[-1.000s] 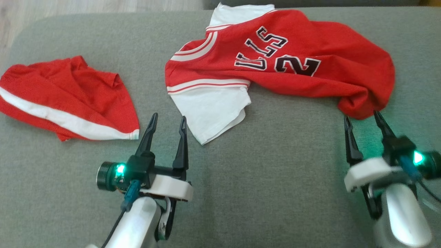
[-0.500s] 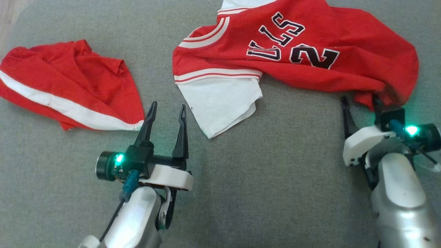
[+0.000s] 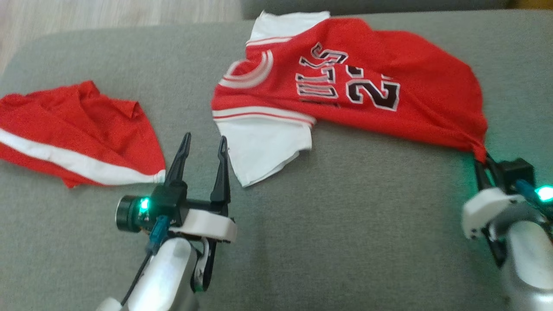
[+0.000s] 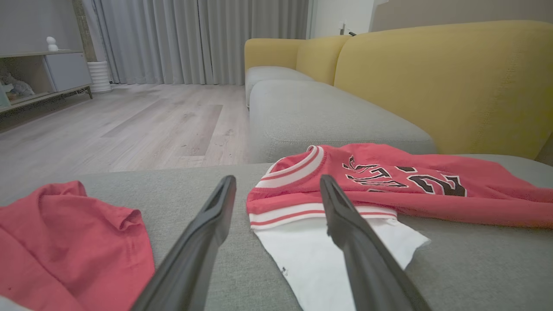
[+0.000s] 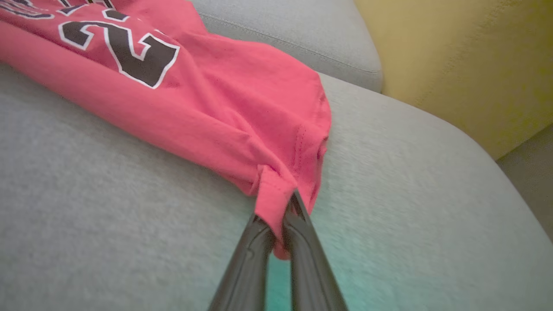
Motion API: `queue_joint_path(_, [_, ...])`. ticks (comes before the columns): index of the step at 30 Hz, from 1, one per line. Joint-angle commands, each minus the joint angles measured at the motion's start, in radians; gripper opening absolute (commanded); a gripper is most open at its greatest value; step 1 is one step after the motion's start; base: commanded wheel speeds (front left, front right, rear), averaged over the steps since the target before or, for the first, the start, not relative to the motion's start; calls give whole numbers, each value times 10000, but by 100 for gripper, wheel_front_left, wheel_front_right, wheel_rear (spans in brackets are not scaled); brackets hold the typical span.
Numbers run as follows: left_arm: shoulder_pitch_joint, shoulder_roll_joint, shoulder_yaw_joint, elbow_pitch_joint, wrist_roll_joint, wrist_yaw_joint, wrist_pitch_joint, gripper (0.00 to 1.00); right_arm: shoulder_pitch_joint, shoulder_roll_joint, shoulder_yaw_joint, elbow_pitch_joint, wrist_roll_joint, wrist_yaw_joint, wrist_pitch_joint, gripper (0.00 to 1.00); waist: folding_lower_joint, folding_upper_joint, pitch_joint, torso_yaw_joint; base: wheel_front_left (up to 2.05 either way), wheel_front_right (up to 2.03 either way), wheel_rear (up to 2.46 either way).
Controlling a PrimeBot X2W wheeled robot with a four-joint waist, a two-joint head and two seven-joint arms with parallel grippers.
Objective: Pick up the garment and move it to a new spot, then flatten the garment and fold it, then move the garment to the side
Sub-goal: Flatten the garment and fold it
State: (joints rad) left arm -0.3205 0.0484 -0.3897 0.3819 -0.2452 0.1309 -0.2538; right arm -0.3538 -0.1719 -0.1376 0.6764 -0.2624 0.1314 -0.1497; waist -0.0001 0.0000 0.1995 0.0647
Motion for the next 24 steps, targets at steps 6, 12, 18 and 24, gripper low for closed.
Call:
queue_joint_path(6, [144, 22, 240, -205, -88, -28, -80, 100, 855, -1360, 1074, -1699, 1235, -7, 822, 0, 1, 0, -750, -482, 0, 0, 0])
queue_joint_path(12, [244, 20, 10, -193, -310, 77, -80, 100, 1691, -2390, 1394, -3889, 2096, -7, 1824, 100, 1, 0, -973, -508, 0, 0, 0])
queue_joint_path(18, [250, 19, -90, -143, -335, 89, -80, 100, 2032, -1747, 838, -5965, 2059, -7, 1439, 100, 1, 0, -1025, -469, 0, 0, 0])
queue_joint_path(24, [197, 19, -49, -140, -232, 45, -80, 100, 2483, 80, 874, -6492, 2287, -7, -35, 100, 1, 0, -903, -552, 0, 0, 0])
